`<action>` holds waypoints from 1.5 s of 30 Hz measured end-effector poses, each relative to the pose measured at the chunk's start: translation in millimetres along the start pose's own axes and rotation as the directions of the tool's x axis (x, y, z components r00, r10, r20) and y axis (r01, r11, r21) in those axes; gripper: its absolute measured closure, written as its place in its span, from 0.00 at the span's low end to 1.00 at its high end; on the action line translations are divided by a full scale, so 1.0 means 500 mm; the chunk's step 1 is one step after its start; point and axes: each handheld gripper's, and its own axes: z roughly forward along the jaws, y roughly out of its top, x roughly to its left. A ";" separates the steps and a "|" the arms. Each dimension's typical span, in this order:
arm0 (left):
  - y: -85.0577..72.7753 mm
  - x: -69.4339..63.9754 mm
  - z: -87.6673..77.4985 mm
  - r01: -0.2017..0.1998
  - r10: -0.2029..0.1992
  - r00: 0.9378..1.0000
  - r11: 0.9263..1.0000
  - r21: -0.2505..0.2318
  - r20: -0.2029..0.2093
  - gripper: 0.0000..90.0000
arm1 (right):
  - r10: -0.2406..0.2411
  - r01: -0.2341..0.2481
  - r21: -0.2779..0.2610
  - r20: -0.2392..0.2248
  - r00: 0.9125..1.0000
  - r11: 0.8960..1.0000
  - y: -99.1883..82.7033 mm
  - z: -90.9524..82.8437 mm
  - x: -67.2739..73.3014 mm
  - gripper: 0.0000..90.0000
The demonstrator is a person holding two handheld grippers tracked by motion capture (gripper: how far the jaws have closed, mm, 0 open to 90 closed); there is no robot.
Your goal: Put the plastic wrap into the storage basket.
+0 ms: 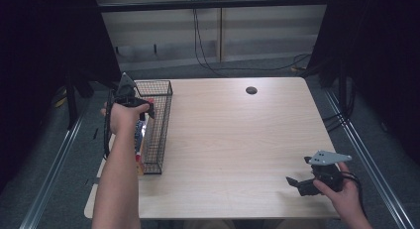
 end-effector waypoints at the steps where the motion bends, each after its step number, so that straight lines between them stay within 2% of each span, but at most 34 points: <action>1: 0.000 -0.005 -0.003 0.006 -0.006 1.000 1.000 -0.003 0.013 0.22 | 0.000 0.000 0.002 0.005 1.000 1.000 0.000 0.001 0.000 0.03; 2: 0.001 -0.007 -0.006 -0.007 0.007 1.000 1.000 -0.004 0.009 0.22 | -0.002 0.002 0.001 0.005 1.000 1.000 0.001 0.001 0.001 0.03; 3: 0.001 -0.014 -0.009 0.002 -0.002 1.000 1.000 -0.008 0.020 0.22 | -0.004 0.004 0.002 0.001 1.000 1.000 0.001 0.002 0.001 0.03; 5: 0.001 -0.021 -0.015 -0.005 0.005 0.999 1.000 -0.012 0.034 0.21 | -0.002 0.002 0.003 0.000 1.000 1.000 0.001 0.002 0.001 0.03; 8: 0.002 -0.033 -0.029 -0.024 0.025 0.999 0.999 -0.024 0.035 0.21 | 0.001 -0.001 0.000 0.001 1.000 1.000 0.002 0.002 -0.001 0.03; 10: 0.001 -0.042 -0.037 -0.023 0.024 0.999 0.999 -0.034 0.045 0.20 | 0.001 -0.001 0.001 -0.001 1.000 1.000 0.002 0.002 -0.001 0.03; 11: 0.002 -0.046 -0.040 -0.043 0.044 0.998 0.998 -0.038 0.040 0.20 | 0.003 -0.003 0.000 -0.002 1.000 1.000 0.002 0.002 -0.001 0.03; 13: 0.000 -0.057 -0.047 -0.044 0.047 0.997 0.998 -0.046 0.059 0.19 | -0.002 0.002 -0.002 -0.002 1.000 1.000 0.003 0.002 -0.001 0.03; 15: -0.001 -0.066 -0.052 -0.064 0.067 0.995 0.997 -0.053 0.067 0.19 | -0.002 0.002 -0.001 -0.005 1.000 1.000 0.003 0.003 0.000 0.03; 18: -0.004 -0.083 -0.057 -0.071 0.076 0.994 0.996 -0.058 0.076 0.19 | -0.003 0.003 -0.001 -0.002 1.000 1.000 0.003 0.003 0.002 0.03; 21: -0.009 -0.102 -0.059 -0.102 0.109 0.989 0.992 -0.069 0.103 0.18 | -0.009 0.009 0.000 -0.006 1.000 1.000 0.004 0.003 0.004 0.03; 24: -0.012 -0.115 -0.058 -0.113 0.121 0.986 0.991 -0.073 0.114 0.18 | -0.013 0.013 -0.005 -0.010 1.000 1.000 0.005 0.004 0.004 0.03; 29: -0.018 -0.146 -0.060 -0.163 0.173 0.975 0.983 -0.083 0.136 0.18 | -0.013 0.013 0.004 -0.013 1.000 1.000 0.005 0.005 0.007 0.03; 30: -0.020 -0.152 -0.060 -0.157 0.169 0.974 0.983 -0.090 0.149 0.18 | -0.011 0.011 0.008 -0.011 1.000 1.000 0.005 0.005 0.008 0.03; 32: -0.022 -0.162 -0.062 -0.175 0.189 0.968 0.980 -0.094 0.164 0.18 | -0.013 0.013 0.005 -0.010 1.000 1.000 0.005 0.006 0.008 0.03; 36: -0.028 -0.183 -0.060 -0.178 0.194 0.963 0.979 -0.099 0.186 0.18 | -0.019 0.019 0.005 -0.016 1.000 1.000 0.005 0.007 0.008 0.03; 43: -0.041 -0.211 -0.047 -0.205 0.222 0.950 0.974 -0.098 0.219 0.18 | -0.020 0.020 0.011 -0.013 1.000 1.000 0.004 0.008 0.009 0.03; 45: -0.044 -0.219 -0.043 -0.200 0.219 0.947 0.975 -0.101 0.234 0.18 | -0.019 0.019 0.014 -0.017 1.000 1.000 0.004 0.008 0.010 0.03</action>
